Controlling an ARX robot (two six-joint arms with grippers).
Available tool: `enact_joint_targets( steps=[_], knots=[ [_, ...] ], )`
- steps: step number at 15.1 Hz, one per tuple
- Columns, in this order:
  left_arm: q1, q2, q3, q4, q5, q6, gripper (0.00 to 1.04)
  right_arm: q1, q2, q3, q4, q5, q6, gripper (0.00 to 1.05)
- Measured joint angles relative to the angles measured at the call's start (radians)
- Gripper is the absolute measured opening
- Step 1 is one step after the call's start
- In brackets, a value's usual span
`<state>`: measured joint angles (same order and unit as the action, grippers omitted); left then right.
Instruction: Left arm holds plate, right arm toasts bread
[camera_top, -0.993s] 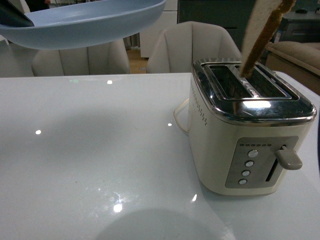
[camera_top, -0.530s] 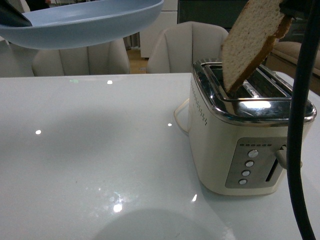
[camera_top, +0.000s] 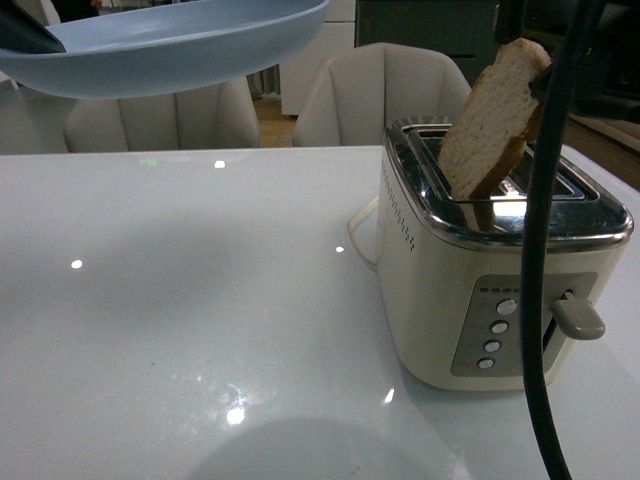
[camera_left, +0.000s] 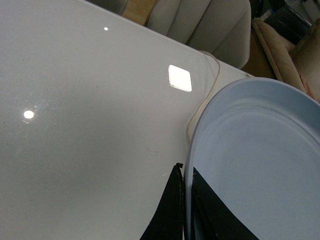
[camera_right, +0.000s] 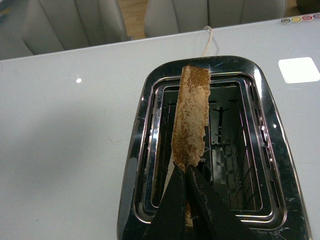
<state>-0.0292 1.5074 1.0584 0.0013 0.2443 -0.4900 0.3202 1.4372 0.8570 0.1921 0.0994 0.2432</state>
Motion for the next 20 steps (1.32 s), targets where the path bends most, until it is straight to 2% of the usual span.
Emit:
enact_joint_targets(
  steps=[6, 7, 12, 15, 20],
  knots=[
    [0.000, 0.000, 0.000, 0.000, 0.000, 0.000, 0.03, -0.001, 0.098, 0.144, -0.122, -0.037, 0.042, 0.02],
    [0.000, 0.000, 0.000, 0.000, 0.000, 0.000, 0.03, -0.003, 0.113, 0.161, -0.138, -0.042, 0.050, 0.06],
    [0.000, 0.000, 0.000, 0.000, 0.000, 0.000, 0.03, -0.014, 0.130, 0.182, -0.158, -0.052, 0.079, 0.62],
    [0.000, 0.000, 0.000, 0.000, 0.000, 0.000, 0.03, -0.014, 0.062, 0.146, -0.104, -0.053, 0.079, 0.97],
    [0.000, 0.000, 0.000, 0.000, 0.000, 0.000, 0.03, -0.028, -0.164, -0.011, 0.000, -0.056, 0.021, 0.98]
  ],
)
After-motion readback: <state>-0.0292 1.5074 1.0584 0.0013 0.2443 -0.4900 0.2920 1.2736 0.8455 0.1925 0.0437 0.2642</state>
